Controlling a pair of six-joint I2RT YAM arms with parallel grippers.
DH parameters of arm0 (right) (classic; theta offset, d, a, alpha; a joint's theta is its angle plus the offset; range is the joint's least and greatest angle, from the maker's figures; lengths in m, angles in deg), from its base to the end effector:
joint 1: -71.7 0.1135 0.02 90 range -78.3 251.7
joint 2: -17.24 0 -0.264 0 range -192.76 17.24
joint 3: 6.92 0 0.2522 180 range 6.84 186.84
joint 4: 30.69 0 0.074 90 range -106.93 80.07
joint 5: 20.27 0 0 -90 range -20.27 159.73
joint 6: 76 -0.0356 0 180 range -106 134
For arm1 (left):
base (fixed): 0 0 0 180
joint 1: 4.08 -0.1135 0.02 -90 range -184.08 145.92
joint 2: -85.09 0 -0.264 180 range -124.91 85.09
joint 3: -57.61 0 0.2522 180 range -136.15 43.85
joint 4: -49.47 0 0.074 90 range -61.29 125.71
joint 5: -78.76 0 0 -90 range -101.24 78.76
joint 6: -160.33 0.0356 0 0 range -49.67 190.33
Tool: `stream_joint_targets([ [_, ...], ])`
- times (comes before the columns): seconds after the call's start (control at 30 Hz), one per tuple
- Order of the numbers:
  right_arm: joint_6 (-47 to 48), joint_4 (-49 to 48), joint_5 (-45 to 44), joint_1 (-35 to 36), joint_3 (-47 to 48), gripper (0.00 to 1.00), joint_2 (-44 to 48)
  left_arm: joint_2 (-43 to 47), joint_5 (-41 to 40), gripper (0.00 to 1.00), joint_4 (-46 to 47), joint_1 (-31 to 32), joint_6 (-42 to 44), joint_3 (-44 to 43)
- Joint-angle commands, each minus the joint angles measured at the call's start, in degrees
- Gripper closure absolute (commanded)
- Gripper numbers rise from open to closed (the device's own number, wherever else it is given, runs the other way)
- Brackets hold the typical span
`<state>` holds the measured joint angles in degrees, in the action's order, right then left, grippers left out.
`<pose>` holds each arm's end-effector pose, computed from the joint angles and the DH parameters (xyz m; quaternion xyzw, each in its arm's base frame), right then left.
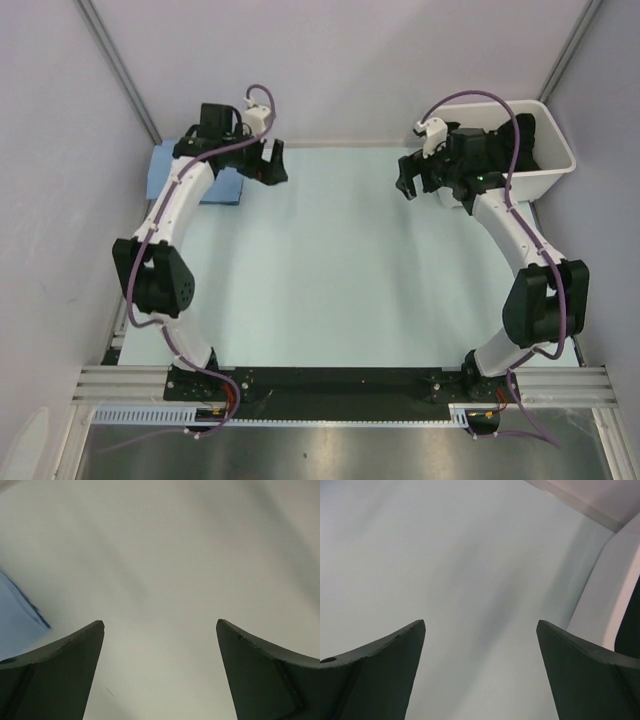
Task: Fold and stack the long sleeve shirts
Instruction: Neatly place the folded shirt to the corner
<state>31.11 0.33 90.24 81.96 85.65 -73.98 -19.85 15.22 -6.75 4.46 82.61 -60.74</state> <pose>0.3629 0.0784 0.3302 -0.2882 0.8055 0.1241 0.5028 0.4041 -0.0767 0.3551 0.2513 0.8608 -0.1969 0.3963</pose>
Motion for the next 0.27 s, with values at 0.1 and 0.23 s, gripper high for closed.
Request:
stream_joint_targets([
  [0.1,2.7,9.0,5.4,-1.9,-2.8,0.0,8.9,13.7,-0.8,0.01,3.2,-1.5,-3.5,22.5],
  [0.23,4.5,12.0,7.0,-3.5,-3.3,0.0,10.8,15.8,-4.2,0.0,3.3,-1.3,-3.7,25.5],
])
